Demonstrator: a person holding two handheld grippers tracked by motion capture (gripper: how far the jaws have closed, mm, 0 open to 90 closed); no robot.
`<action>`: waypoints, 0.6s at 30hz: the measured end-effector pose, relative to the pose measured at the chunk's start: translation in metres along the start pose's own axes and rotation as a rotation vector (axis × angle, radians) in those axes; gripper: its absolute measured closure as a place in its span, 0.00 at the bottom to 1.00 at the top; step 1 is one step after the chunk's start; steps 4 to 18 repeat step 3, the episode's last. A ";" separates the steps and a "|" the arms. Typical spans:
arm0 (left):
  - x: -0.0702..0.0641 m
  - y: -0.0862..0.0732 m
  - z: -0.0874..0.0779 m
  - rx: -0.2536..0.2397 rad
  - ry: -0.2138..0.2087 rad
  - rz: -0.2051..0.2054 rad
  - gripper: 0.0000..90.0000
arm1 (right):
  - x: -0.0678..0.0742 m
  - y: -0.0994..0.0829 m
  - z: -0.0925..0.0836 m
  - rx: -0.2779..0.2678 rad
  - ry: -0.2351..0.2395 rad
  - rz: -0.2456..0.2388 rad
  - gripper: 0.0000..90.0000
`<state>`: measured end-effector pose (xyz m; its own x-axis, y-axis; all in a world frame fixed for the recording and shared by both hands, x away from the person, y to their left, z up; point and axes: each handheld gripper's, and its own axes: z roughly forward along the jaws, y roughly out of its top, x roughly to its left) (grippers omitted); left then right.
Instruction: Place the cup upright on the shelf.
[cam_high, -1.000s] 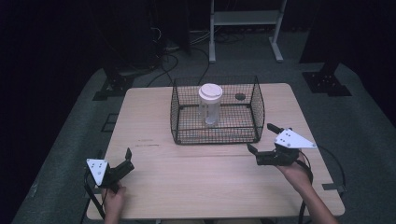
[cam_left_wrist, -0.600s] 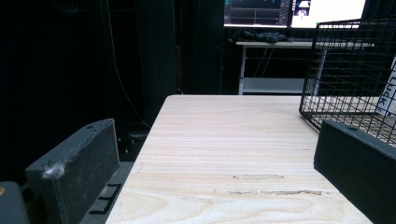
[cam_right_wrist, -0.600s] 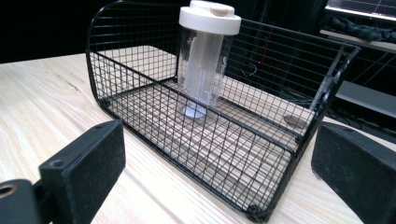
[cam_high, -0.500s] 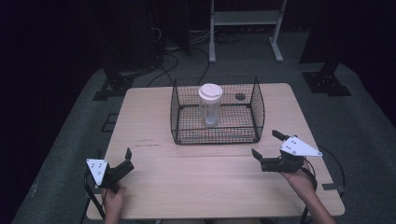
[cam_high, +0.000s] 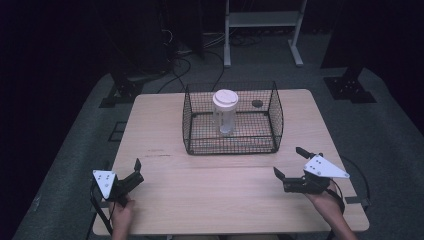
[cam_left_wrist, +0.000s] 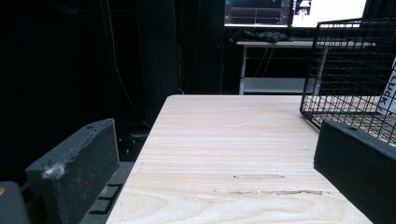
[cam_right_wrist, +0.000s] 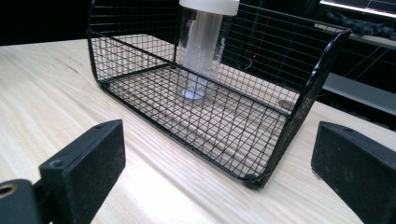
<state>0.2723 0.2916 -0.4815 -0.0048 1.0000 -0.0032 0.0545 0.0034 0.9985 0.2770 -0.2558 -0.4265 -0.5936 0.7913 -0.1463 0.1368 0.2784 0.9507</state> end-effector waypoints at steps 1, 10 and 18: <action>0.000 0.000 0.000 0.000 0.000 0.000 0.00 | 0.001 -0.001 -0.001 -0.003 0.000 0.000 0.03; 0.000 0.000 0.000 0.002 0.000 -0.001 0.00 | 0.003 -0.004 -0.004 -0.010 -0.001 0.009 0.03; 0.000 0.000 0.000 0.002 0.000 -0.001 0.00 | 0.003 -0.004 -0.004 -0.010 -0.001 0.009 0.03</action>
